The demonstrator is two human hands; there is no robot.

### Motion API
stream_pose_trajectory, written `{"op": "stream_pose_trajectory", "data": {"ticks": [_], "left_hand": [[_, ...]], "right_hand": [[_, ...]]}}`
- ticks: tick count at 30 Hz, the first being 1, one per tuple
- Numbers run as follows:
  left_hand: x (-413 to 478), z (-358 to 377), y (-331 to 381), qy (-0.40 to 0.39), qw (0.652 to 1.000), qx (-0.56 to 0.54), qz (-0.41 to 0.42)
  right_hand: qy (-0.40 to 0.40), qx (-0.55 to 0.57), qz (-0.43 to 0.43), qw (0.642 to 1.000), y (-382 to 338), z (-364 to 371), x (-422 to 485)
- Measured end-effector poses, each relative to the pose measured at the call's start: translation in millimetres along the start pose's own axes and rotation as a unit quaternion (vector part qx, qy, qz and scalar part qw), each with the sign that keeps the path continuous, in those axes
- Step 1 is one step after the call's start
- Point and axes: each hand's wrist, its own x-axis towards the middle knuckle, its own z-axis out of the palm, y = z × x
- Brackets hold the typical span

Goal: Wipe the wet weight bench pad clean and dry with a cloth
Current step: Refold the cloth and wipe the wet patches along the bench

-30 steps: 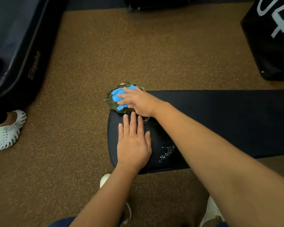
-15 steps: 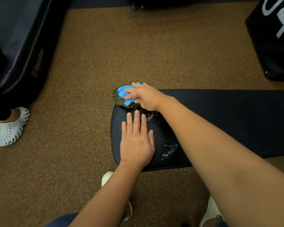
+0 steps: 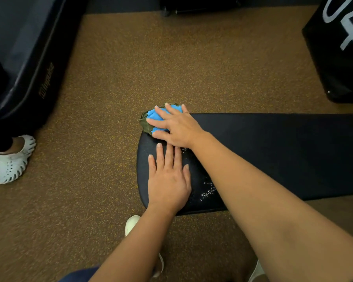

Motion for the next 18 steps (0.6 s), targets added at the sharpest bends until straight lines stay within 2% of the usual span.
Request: {"op": "stream_pose_trajectory", "data": {"ticks": [5,10,12,15,18], "left_hand": [[-1.1,0.7,0.7,-0.002,1.000,-0.012,0.001],[-5.7,-0.1,-0.5,0.000,1.000,-0.002,-0.005],[-10.0,-0.1,-2.1,0.008,1.000,0.003,-0.006],[-16.8,0.7,-4.2,0.014,1.000,0.003,-0.016],[-21.0,1.4,-5.7,0.018,0.999,0.007,-0.026]], "right_hand": [[-0.008,-0.041,0.086,0.995,-13.9,8.7,15.4],[-0.010,-0.058,-0.045,0.997,4.4,1.6,5.3],[-0.006,-0.040,-0.039,0.998,22.6,-1.9,0.0],[0.007,-0.043,0.030,0.999,23.4,-2.3,0.4],[0.024,-0.079,-0.015,0.996,11.1,5.3,-6.4]]}}
